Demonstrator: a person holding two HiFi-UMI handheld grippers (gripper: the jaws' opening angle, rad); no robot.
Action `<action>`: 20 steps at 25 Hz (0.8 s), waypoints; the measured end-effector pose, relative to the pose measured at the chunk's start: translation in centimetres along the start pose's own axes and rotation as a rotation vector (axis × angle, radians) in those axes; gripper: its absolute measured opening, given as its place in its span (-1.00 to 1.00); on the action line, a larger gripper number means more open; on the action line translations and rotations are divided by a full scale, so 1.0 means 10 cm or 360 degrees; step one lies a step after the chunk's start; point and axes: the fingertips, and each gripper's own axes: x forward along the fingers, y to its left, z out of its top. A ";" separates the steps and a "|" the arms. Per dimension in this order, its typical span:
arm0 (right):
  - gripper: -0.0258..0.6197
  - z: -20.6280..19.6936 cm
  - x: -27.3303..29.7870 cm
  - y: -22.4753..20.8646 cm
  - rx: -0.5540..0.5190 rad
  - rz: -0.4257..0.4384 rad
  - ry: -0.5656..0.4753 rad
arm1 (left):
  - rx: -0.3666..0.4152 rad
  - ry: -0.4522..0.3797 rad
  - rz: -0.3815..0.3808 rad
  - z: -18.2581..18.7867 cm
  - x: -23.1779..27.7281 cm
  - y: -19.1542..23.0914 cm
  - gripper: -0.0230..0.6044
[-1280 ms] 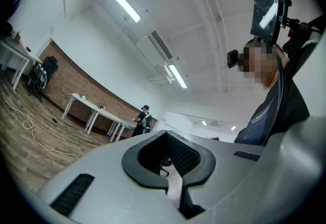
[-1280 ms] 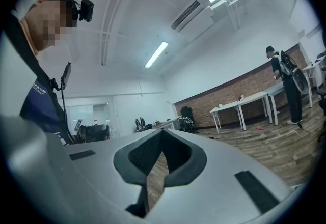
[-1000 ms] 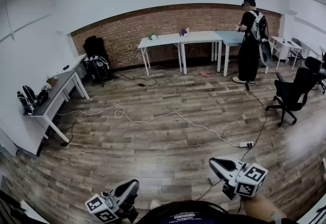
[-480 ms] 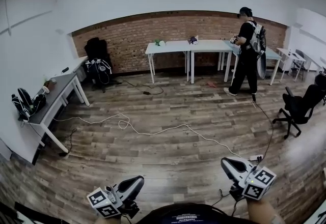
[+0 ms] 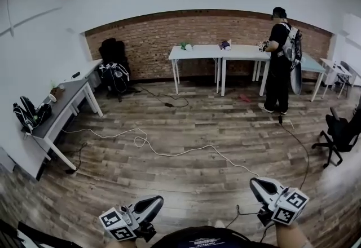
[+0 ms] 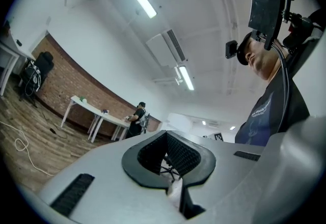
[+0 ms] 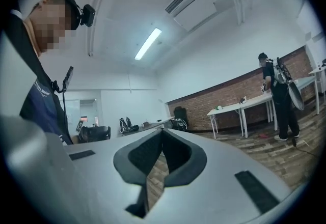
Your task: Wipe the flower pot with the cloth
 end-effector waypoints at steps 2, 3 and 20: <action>-0.92 0.12 0.15 -0.41 0.0003 0.0040 -0.0007 | 0.0013 -0.0035 0.0060 0.08 0.34 0.17 -0.94; -0.92 0.20 0.22 -0.62 0.0000 0.0064 -0.0007 | 0.0012 -0.0054 0.0087 0.12 0.52 0.22 -0.94; -0.92 0.72 1.06 -2.41 0.0008 0.0188 -0.0063 | -0.0023 -0.0016 0.0154 0.25 2.24 1.17 -0.94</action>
